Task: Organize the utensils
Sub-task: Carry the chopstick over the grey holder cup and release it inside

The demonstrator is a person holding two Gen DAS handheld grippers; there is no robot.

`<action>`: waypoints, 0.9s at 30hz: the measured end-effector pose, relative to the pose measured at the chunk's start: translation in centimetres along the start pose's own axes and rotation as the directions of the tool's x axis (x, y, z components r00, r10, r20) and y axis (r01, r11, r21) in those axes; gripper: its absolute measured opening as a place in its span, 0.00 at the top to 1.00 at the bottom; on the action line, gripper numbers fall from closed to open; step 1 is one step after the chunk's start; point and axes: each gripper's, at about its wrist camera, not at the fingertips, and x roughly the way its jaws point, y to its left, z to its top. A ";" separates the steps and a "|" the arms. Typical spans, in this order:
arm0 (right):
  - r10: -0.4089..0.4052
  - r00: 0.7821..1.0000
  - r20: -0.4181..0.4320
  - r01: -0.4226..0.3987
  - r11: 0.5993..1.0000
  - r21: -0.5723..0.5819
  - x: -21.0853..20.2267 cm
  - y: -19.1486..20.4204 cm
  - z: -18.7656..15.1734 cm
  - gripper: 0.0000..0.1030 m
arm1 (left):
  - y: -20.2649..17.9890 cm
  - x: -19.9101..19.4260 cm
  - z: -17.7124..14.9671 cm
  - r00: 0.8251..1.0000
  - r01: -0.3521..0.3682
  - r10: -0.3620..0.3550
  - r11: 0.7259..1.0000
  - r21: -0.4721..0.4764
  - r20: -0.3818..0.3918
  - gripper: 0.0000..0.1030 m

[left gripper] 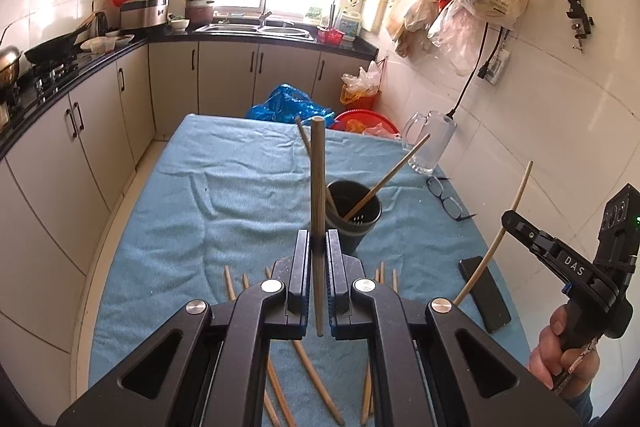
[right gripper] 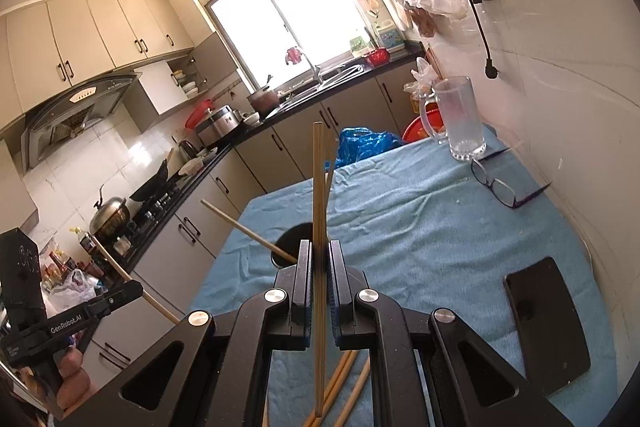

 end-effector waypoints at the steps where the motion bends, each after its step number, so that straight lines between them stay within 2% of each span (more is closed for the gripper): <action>1: 0.002 1.000 0.002 -0.002 1.000 0.000 0.1 0.1 0.3 0.92 | -0.1 0.0 0.3 1.000 0.003 -0.003 1.000 0.002 0.003 0.94; 13: -0.006 0.996 0.085 0.005 1.000 0.014 1.9 2.0 5.5 0.92 | -2.5 -0.3 6.1 0.996 0.036 -0.039 0.999 0.038 0.084 0.94; 21: -0.029 0.991 0.130 0.026 0.999 0.024 4.8 3.1 8.9 0.92 | -3.4 1.8 10.0 0.993 0.046 -0.049 0.999 0.029 0.105 0.94; 27: -0.059 0.984 0.168 0.056 0.998 0.025 7.6 3.7 10.3 0.92 | -2.8 4.7 11.4 0.993 0.053 -0.052 0.999 -0.012 0.104 0.94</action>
